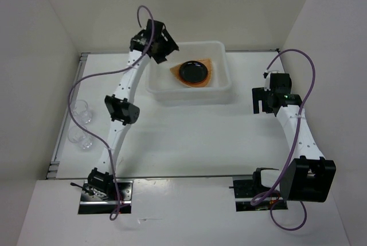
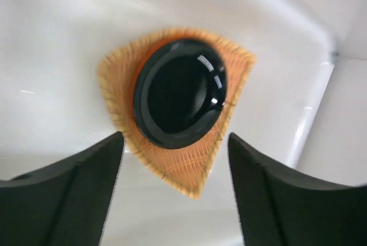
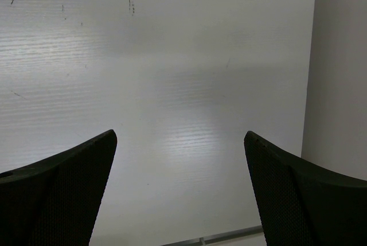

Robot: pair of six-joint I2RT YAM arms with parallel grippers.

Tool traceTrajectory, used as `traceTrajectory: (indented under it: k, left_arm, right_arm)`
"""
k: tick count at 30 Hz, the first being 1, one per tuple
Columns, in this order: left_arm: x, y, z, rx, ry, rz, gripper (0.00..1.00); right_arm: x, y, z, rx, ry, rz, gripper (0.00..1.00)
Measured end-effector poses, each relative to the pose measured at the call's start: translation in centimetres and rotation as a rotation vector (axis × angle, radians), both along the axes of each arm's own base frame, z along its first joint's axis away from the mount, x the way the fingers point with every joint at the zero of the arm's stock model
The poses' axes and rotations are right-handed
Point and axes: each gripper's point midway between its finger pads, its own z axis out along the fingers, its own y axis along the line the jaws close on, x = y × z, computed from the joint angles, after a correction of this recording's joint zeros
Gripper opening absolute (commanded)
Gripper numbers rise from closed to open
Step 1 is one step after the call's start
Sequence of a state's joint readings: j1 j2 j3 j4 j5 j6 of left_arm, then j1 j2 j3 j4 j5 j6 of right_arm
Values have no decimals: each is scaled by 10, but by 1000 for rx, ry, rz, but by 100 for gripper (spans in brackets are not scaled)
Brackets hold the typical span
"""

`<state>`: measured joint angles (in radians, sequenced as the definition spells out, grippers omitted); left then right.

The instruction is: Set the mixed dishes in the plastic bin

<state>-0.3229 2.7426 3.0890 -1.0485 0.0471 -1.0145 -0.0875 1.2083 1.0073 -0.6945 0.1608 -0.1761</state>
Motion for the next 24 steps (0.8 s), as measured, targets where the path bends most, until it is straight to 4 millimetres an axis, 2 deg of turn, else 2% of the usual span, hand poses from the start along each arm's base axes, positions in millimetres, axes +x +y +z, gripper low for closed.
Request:
traceTrajectory:
  k: [2, 4, 6, 7, 8, 10, 11, 13, 15, 17, 21, 22, 24]
  left_arm:
    - [-7, 25, 61, 70, -109, 50, 89]
    - [-26, 54, 126, 86, -192, 102, 91]
    - [-47, 101, 185, 100, -275, 148, 97]
    - [-56, 134, 211, 120, -313, 191, 97]
    - [-65, 169, 227, 149, -330, 247, 98]
    - [-84, 235, 240, 234, -320, 364, 98]
    - [-94, 264, 239, 283, -295, 417, 98]
    - [-110, 296, 219, 363, -207, 465, 98]
    - [-123, 307, 182, 419, -74, 457, 100]
    - [-137, 311, 127, 444, 81, 426, 100]
    - [-176, 331, 37, 453, 324, 405, 100]
    - [-188, 339, 20, 453, 379, 413, 100]
    - [-204, 351, -1, 457, 438, 427, 100]
  right_arm:
    - [0, 0, 0, 0, 0, 1, 96]
    - [0, 2, 0, 0, 0, 6, 96]
    - [1, 4, 0, 0, 0, 13, 96]
    - [1, 5, 0, 0, 1, 18, 96]
    - [1, 7, 0, 0, 1, 24, 96]
    - [2, 11, 0, 0, 2, 38, 96]
    - [2, 13, -1, 0, 2, 44, 96]
    - [3, 17, -2, 1, 6, 58, 96]
    - [4, 20, -3, 2, 11, 67, 96]
    - [4, 21, -4, 2, 14, 71, 96]
    - [5, 25, -6, 3, 20, 85, 96]
    - [5, 27, -7, 4, 24, 91, 96]
    - [5, 30, -8, 7, 26, 100, 96]
